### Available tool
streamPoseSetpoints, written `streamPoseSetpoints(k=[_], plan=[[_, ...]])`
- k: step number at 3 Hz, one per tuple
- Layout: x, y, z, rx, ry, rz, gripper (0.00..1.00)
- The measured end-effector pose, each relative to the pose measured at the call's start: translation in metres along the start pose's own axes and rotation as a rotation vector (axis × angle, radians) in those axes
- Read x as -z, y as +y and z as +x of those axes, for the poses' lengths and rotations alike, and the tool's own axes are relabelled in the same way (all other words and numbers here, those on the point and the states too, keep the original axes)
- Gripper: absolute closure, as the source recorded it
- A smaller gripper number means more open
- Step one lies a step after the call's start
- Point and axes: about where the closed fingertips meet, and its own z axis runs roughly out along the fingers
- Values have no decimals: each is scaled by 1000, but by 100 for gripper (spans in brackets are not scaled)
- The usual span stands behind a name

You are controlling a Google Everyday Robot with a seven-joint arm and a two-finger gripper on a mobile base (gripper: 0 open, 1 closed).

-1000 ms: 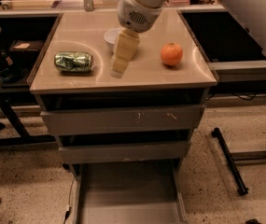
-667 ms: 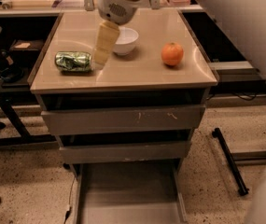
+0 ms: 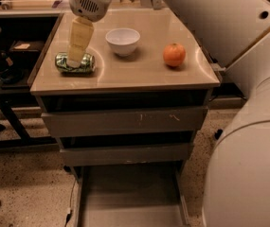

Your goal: Place green can into bottom drawer

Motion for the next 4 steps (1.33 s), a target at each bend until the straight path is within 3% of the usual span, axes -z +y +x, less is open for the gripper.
streamPoseSetpoints(k=[2, 3, 4], plan=[[-61, -66, -7, -71, -3, 5, 0], [-96, -89, -3, -101, 10, -12, 0], [-125, -97, 2, -131, 15, -46, 0]])
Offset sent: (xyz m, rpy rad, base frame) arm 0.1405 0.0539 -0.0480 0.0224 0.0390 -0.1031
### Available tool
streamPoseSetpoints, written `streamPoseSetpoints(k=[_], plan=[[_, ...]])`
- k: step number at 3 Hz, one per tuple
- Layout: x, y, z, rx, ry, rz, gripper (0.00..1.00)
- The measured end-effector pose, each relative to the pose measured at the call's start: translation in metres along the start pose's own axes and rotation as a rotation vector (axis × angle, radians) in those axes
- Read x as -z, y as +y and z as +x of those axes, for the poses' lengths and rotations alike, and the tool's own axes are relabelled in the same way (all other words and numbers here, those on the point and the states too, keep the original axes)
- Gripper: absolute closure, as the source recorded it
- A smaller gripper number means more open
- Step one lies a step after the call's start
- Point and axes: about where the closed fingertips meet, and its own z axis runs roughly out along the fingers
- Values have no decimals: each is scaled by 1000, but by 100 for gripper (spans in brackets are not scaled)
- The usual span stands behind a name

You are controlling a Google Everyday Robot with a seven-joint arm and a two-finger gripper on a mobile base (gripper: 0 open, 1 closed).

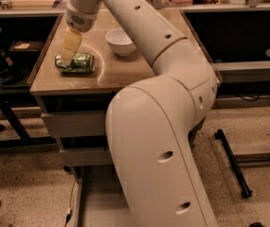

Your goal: Place green can into bottom drawer

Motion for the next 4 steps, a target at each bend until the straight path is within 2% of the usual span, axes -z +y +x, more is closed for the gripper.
streamPoseSetpoints(k=[2, 3, 4], plan=[[-45, 6, 6, -51, 5, -82, 0], [-53, 11, 8, -57, 7, -103, 0], [-58, 14, 13, -53, 25, -95, 0]])
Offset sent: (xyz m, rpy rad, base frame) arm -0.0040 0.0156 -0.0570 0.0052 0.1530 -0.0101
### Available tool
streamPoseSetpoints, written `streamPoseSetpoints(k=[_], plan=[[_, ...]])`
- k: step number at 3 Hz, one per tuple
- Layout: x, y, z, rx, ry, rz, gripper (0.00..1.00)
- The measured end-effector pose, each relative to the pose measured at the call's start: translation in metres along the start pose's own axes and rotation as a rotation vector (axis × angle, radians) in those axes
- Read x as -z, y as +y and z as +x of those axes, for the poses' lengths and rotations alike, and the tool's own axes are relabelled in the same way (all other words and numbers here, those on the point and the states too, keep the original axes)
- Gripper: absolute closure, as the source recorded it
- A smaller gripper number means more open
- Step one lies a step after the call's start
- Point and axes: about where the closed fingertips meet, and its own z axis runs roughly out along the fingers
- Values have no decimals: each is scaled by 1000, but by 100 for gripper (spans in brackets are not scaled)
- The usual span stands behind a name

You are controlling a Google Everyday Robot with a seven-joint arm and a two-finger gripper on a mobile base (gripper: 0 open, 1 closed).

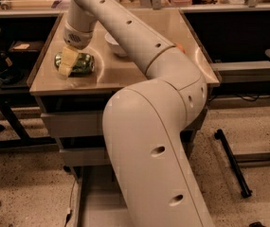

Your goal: Place green can into bottom drawer

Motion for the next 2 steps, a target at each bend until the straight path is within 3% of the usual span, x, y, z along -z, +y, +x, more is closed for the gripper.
streamPoseSetpoints(k=[1, 2], plan=[[-2, 4, 8, 5, 18, 5, 0], [-4, 5, 8, 6, 21, 2, 18]])
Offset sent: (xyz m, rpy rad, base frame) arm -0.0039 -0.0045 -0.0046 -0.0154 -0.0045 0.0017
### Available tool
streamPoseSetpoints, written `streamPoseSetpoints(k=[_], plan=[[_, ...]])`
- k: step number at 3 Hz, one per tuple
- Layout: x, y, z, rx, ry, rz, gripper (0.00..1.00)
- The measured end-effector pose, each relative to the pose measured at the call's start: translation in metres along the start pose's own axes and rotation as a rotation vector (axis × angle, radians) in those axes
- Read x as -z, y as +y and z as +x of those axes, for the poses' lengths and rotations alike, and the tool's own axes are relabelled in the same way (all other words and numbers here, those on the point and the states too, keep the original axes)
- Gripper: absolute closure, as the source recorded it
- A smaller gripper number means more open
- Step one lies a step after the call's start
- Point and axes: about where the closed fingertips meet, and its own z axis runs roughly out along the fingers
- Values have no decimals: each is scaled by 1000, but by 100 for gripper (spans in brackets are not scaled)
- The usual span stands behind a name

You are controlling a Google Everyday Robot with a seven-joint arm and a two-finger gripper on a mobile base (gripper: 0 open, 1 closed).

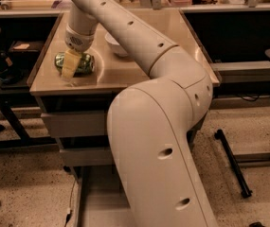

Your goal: Place green can into bottom drawer

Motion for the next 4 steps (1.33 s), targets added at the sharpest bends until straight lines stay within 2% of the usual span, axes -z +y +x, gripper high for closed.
streamPoseSetpoints(k=[2, 3, 4], plan=[[0, 0, 0, 0, 0, 0, 65], [14, 7, 0, 34, -32, 7, 88], [36, 30, 12, 14, -82, 3, 100]])
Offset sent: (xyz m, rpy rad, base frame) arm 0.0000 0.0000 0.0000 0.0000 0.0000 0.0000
